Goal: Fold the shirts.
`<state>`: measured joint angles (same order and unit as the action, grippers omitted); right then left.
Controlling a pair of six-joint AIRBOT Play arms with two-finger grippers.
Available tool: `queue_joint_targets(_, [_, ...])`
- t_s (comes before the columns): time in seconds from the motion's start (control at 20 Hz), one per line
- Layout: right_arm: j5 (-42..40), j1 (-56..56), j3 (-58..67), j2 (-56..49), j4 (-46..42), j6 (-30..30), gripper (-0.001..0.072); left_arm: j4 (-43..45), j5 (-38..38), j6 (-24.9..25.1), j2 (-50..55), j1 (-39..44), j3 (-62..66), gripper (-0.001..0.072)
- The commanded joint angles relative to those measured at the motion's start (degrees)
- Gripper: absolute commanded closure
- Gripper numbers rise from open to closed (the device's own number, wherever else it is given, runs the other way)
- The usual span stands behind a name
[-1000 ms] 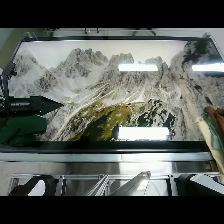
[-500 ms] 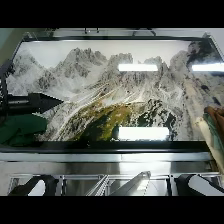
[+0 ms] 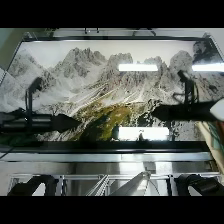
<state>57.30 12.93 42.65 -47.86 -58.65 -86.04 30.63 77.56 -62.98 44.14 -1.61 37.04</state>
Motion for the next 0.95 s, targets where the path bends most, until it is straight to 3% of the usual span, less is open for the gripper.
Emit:
queue_joint_targets(0.0, [-8.1, 6.8, -8.5, 7.7, 0.7, -3.1, 0.0700, 2.2, -6.1, -3.0, -4.2, 4.5, -8.0, 0.0691])
queue_joint_targets(0.9, [-8.4, 6.8, -8.5, 7.5, 1.9, -3.1, 0.0698, 2.4, -7.2, -3.1, -4.2, 4.5, -9.2, 0.0694])
